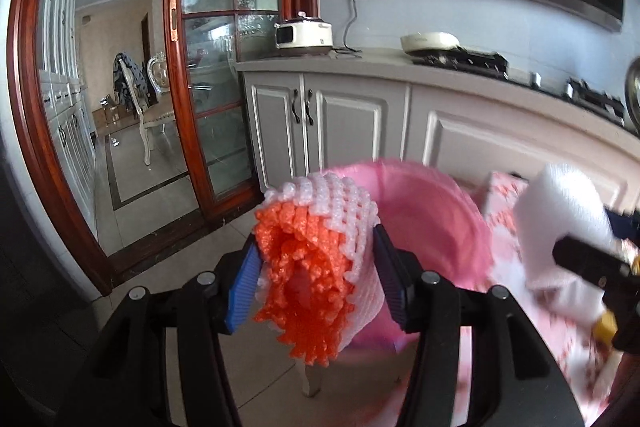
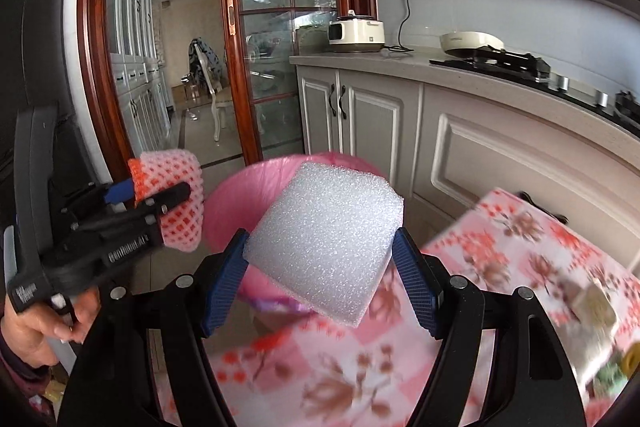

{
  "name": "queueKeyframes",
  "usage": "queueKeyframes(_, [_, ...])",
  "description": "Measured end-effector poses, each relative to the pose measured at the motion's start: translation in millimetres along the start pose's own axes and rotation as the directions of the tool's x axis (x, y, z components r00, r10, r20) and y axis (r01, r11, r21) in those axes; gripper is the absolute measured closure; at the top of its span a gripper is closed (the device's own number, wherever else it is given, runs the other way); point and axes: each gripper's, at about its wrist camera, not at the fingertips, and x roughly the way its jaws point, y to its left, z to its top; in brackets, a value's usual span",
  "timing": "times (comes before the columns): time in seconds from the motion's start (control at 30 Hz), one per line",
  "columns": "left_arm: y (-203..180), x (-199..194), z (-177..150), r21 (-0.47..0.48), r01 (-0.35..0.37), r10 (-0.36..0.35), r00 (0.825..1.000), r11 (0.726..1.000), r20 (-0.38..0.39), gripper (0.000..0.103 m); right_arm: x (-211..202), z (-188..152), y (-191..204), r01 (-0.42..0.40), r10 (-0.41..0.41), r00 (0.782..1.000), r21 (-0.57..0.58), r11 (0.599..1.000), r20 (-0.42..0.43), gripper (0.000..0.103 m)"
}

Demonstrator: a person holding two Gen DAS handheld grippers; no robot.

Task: Collect trash
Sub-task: 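Carry the foam sheet and foam net over the pink bin with both tools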

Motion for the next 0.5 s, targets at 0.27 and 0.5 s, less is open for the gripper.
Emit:
queueKeyframes(0.27, [20, 79, 34, -0.085, 0.045, -0.049, 0.997, 0.995, -0.054, 0.05, 68, 27, -18, -0.029, 0.03, 0.999, 0.028, 0.999, -0.029, 0.033])
queueKeyframes(0.5, [20, 112, 32, -0.09, 0.078, -0.084, 0.994, 0.993, -0.066, 0.033, 104, 29, -21, -0.102, 0.103, 0.994, 0.022, 0.995, -0.041, 0.021])
